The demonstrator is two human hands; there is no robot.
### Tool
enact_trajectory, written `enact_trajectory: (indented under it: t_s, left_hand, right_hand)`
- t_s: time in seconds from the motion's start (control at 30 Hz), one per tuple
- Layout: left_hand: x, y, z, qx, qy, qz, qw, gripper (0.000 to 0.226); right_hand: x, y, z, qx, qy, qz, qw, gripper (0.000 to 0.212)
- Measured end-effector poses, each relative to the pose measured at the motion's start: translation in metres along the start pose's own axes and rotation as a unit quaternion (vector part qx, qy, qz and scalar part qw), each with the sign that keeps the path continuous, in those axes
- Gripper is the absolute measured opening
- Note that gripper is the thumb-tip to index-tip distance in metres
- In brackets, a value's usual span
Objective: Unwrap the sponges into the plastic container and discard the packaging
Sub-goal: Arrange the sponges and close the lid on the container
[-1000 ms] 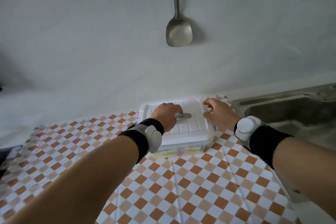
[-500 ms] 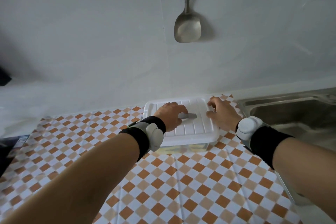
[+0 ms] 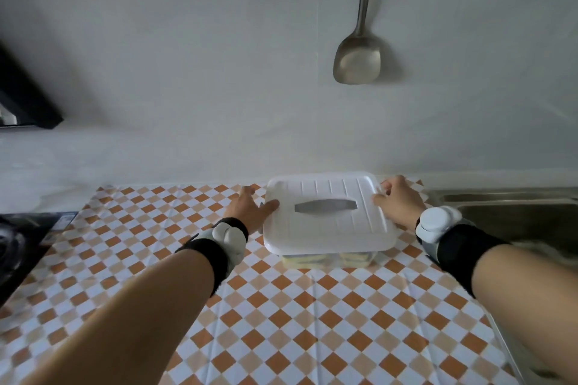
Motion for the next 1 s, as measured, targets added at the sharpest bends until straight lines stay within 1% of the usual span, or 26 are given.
enact_trajectory:
  t_s: [0.03, 0.07, 0.13, 0.17, 0.2, 0.23, 0.3, 0.37, 0.4, 0.53, 0.6, 0.7, 0.8, 0.83, 1.0]
  left_hand:
    - [0.005, -0.001, -0.007, -0.05, -0.041, -0.028, 0.997, 0.089]
    - [0.012, -0.004, -0.013, -0.092, -0.081, -0.059, 0.991, 0.09]
    - [0.026, -0.006, -0.017, -0.14, -0.172, -0.096, 0.97, 0.078]
    - [0.03, -0.008, -0.014, -0.148, -0.203, -0.098, 0.963, 0.069]
    - [0.031, -0.009, -0.012, -0.142, -0.213, -0.089, 0.963, 0.062]
    - [0.03, -0.006, -0.01, -0.124, -0.194, -0.073, 0.97, 0.058]
    - [0.024, -0.002, -0.006, -0.077, -0.105, -0.044, 0.991, 0.054]
    - [0.018, 0.001, -0.002, -0.032, -0.017, -0.021, 0.999, 0.049]
    - [0.017, 0.001, 0.0, -0.019, 0.011, -0.015, 1.0, 0.045]
    - [0.018, -0.005, 0.006, 0.007, 0.056, 0.021, 0.998, 0.045]
    - [0.018, -0.005, 0.006, 0.009, 0.064, 0.035, 0.997, 0.045]
    - [0.018, -0.005, 0.005, 0.01, 0.071, 0.044, 0.996, 0.046]
    - [0.018, -0.001, 0.005, -0.002, 0.048, 0.043, 0.998, 0.044]
    - [0.017, 0.002, 0.008, -0.004, 0.041, 0.04, 0.998, 0.043]
    - [0.007, 0.022, 0.03, 0.001, -0.003, 0.051, 0.999, 0.042]
  right_hand:
    - [0.002, 0.001, 0.005, 0.023, 0.019, -0.007, 1.0, 0.042]
    - [0.005, 0.001, 0.011, 0.046, 0.036, -0.02, 0.998, 0.048]
    - [0.008, -0.001, 0.019, 0.084, 0.078, -0.036, 0.993, 0.05]
    - [0.009, -0.003, 0.021, 0.101, 0.093, -0.045, 0.99, 0.049]
    - [0.01, -0.005, 0.022, 0.109, 0.096, -0.053, 0.988, 0.048]
    - [0.011, -0.004, 0.022, 0.105, 0.09, -0.056, 0.989, 0.047]
    - [0.009, -0.002, 0.018, 0.077, 0.04, -0.048, 0.995, 0.045]
    - [0.005, -0.003, 0.012, 0.044, -0.027, -0.029, 0.998, 0.044]
    - [0.004, -0.004, 0.009, 0.033, -0.053, -0.017, 0.998, 0.045]
    - [0.001, -0.008, 0.003, -0.012, -0.142, 0.039, 0.989, 0.052]
    - [0.0, -0.008, 0.004, -0.009, -0.154, 0.051, 0.987, 0.053]
    - [-0.001, -0.011, 0.003, 0.002, -0.114, 0.034, 0.993, 0.047]
    - [0.002, -0.011, 0.007, 0.023, -0.043, -0.016, 0.999, 0.028]
    - [0.001, -0.009, 0.007, 0.026, -0.023, -0.025, 0.999, 0.026]
    - [-0.013, 0.011, -0.007, 0.037, 0.056, 0.001, 0.998, 0.022]
Point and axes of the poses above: each hand's wrist, its own y-axis towards the middle knuckle, its own x-axis out of the palm, z = x × y, the point moved 7 cm from there along y, towards the middle knuckle, and after that the axes turned 8 degrees about z, right-handed, at the moved point
